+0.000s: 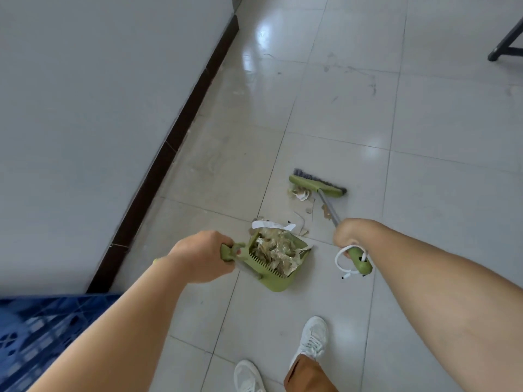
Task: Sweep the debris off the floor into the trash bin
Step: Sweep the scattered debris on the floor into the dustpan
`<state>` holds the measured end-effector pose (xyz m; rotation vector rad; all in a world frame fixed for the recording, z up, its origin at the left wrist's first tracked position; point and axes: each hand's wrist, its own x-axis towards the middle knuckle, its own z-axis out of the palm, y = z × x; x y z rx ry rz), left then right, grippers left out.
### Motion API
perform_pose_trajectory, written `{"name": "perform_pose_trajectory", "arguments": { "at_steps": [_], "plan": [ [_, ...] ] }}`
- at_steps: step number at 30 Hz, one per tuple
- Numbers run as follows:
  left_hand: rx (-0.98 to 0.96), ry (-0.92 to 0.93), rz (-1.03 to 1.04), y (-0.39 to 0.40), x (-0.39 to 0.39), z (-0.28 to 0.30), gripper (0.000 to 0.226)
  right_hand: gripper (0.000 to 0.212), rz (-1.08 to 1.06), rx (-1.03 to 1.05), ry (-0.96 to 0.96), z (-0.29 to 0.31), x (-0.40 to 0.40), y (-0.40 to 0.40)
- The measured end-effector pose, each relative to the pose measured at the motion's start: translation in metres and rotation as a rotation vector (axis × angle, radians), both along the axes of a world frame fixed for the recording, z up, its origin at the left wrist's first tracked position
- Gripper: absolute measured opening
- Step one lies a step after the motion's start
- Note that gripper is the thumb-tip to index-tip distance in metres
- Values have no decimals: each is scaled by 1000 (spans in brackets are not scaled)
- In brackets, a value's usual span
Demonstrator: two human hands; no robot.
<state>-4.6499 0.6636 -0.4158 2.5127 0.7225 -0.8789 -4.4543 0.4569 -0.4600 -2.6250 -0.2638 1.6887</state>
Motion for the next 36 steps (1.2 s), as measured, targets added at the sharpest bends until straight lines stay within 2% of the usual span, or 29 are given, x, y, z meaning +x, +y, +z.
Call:
{"name": "perform_pose_trajectory", "arguments": {
  "at_steps": [2,4,7,9,12,16,20,23,27,30,34,36],
  "plan": [
    [-1,-7,-4,-3,1,2,14,21,181,-87,11,8,-27,-5],
    [4,-13,-5,-5,4,1,13,32,285,-82,39,12,-56,-10],
    [-12,-27,3,-8,3,5,14,35,331,-59,151,19,-106,-16],
    [-32,-46,7,-9,-2,8,17,32,307,-48,195,20,-139,-20],
    [-68,-83,19,-10,-15,9,15,13,181,18,179,25,-176,-28],
    [-93,-154,26,-14,-33,9,2,22,50,24,213,37,-195,-37],
    [-103,-186,66,-19,-51,10,15,19,-13,57,227,39,-210,-43],
    [-118,-189,96,-18,-67,11,7,24,-102,83,229,40,-210,-47],
    [-128,-186,106,-14,-91,10,4,7,-259,121,207,51,-195,-58],
    [-137,-184,104,-12,-106,11,3,2,-273,131,177,63,-188,-63],
    [-128,-171,86,-13,-122,16,9,17,-268,136,116,81,-175,-63],
    [-123,-165,84,-14,-130,18,7,18,-251,135,81,87,-168,-58]
  ]
}}
